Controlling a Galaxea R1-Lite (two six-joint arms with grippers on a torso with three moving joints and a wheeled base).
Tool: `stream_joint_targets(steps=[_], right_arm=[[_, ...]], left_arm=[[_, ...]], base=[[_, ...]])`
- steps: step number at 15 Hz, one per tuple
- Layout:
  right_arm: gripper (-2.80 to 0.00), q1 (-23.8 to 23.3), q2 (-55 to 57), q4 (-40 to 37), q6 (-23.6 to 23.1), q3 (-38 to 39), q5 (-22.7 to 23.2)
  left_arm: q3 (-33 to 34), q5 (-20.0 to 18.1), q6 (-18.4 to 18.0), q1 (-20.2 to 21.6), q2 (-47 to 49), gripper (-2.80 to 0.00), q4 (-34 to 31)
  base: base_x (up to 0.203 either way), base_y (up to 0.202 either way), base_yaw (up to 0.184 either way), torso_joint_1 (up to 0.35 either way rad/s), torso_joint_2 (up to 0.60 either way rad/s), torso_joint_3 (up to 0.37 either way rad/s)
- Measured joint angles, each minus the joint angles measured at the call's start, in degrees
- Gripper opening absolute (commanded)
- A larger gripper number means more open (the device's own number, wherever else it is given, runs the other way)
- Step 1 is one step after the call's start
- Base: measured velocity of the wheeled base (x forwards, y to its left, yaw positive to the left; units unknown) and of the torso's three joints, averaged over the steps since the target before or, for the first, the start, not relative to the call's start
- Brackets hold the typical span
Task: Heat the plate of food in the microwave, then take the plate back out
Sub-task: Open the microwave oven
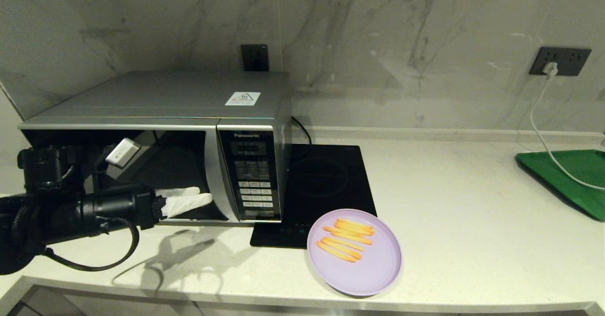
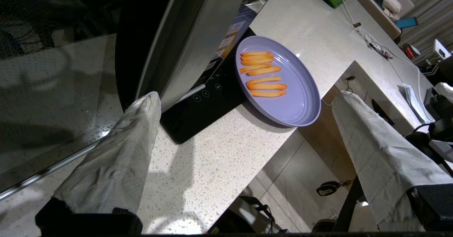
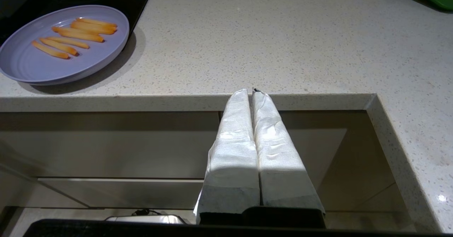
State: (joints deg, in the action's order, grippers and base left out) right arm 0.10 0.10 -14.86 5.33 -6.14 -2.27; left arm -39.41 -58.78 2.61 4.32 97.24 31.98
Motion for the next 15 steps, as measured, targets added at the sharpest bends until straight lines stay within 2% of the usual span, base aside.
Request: stream_joint_targets(steps=[8,13,15], right_arm=[[-2.80,-0.02,0.00,0.01,0.01,0.00,-0.01],[-2.80,-0.02,0.00,0.01,0.01,0.00,-0.01],[-2.80,-0.02,0.00,0.03,0.01,0.00,-0.01]], left_arm=[[-1.61,-4.47,-0.18,-0.13,2.56,0.00,1.15],[-1.41,-5.37,0.04,0.04,8.58,0.00,14.27],[-1.38,-5.81,0.09,-0.22,9.93,0.00,15.43]], base=[[0.000,0.000,0.000,0.000,0.00,0.000],[0.000,0.000,0.000,0.000,0.00,0.000],[0.000,0.000,0.000,0.000,0.00,0.000]])
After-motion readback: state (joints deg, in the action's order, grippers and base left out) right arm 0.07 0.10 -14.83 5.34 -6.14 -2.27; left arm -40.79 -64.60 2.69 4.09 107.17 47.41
